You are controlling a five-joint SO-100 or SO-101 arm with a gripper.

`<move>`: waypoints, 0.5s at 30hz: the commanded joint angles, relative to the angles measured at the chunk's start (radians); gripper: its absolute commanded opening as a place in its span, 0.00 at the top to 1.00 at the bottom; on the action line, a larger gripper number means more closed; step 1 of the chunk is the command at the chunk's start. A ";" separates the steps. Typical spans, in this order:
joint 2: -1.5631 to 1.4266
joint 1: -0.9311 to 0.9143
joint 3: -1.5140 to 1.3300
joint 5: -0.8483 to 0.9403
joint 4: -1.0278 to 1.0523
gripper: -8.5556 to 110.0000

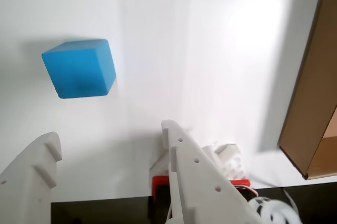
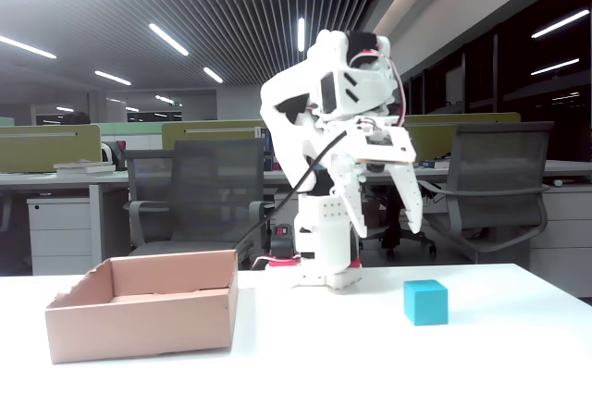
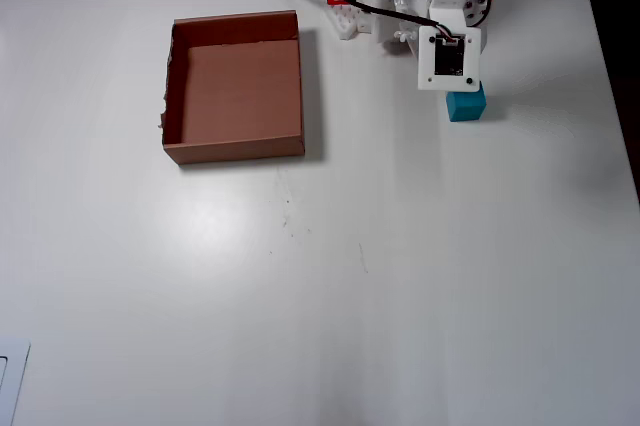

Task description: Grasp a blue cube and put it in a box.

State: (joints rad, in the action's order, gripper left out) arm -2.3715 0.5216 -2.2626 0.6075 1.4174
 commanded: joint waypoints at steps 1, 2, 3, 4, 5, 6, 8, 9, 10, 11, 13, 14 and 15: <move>0.035 0.048 0.058 -0.025 -0.032 0.72; 0.051 0.060 0.058 -0.038 -0.043 0.72; 0.066 0.072 0.060 -0.049 -0.052 0.72; 0.083 0.083 0.061 -0.060 -0.063 0.72; 0.098 0.091 0.066 -0.074 -0.075 0.72; 0.114 0.095 0.071 -0.078 -0.086 0.72; 0.141 0.101 0.077 -0.086 -0.104 0.72; 0.152 0.103 0.078 -0.091 -0.115 0.72; 0.163 0.103 0.078 -0.098 -0.129 0.72; 0.173 0.103 0.078 -0.104 -0.144 0.72; 0.195 0.104 0.077 -0.114 -0.170 0.72; 0.202 0.104 0.075 -0.117 -0.183 0.72; 0.209 0.107 0.074 -0.121 -0.193 0.72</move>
State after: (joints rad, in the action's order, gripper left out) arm -2.1690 0.6167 -2.2381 0.4924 1.2533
